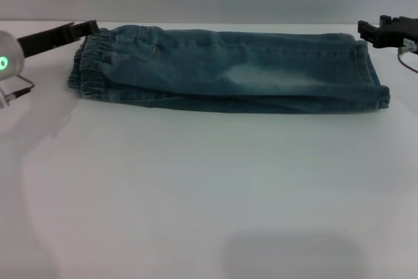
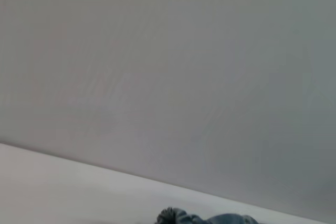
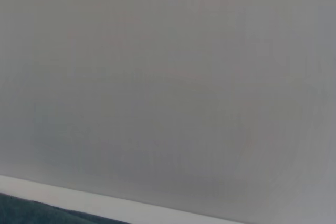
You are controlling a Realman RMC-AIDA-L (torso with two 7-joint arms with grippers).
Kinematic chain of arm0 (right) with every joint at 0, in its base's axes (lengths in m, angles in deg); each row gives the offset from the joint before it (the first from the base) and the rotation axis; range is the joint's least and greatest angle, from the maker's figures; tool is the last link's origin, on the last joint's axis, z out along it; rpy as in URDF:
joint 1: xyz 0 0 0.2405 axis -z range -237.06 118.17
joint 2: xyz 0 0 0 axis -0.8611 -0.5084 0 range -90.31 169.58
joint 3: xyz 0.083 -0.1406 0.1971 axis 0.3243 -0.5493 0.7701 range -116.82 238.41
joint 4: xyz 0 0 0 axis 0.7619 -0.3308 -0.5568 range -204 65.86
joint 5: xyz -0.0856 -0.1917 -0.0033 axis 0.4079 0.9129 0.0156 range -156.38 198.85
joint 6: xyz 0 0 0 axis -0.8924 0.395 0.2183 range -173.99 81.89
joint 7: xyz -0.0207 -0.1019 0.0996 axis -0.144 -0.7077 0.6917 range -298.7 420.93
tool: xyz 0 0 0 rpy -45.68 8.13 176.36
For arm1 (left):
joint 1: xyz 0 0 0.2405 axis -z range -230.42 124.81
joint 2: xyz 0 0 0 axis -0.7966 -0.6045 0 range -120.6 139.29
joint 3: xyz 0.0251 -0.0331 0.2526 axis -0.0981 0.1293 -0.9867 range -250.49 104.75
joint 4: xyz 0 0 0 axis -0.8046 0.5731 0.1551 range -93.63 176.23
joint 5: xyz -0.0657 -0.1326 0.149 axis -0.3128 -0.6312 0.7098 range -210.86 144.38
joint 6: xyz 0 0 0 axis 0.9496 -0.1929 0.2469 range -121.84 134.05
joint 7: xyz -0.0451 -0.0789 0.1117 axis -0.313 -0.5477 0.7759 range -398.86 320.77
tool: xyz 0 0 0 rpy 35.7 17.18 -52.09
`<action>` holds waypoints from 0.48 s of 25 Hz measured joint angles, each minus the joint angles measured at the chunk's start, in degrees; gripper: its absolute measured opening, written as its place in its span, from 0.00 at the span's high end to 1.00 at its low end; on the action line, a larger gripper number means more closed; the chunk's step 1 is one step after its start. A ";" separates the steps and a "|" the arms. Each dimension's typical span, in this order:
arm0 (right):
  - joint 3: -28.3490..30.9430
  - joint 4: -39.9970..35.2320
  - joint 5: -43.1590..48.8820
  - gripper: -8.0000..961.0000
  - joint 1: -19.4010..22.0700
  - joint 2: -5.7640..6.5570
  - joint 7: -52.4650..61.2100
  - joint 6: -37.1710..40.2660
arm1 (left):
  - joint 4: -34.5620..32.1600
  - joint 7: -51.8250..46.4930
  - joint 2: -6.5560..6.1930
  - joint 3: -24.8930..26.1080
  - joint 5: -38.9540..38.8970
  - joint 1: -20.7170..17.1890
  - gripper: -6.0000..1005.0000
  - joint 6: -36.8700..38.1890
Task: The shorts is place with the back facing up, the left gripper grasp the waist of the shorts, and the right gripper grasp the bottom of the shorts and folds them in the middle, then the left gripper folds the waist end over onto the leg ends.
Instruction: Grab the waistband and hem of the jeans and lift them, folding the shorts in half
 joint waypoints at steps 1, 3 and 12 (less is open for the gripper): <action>-0.17 0.00 -0.71 0.52 0.32 -0.05 0.01 0.12 | -0.05 2.03 -0.08 0.03 -1.78 -0.88 0.37 1.08; -0.41 -0.01 -1.69 0.52 0.89 -0.09 0.02 0.67 | -0.07 5.46 -0.16 0.09 -4.24 -2.15 0.35 2.68; -0.13 -1.51 -2.43 0.52 2.64 -0.90 -0.03 6.00 | 0.45 21.13 -0.55 0.23 -10.63 -7.43 0.35 7.78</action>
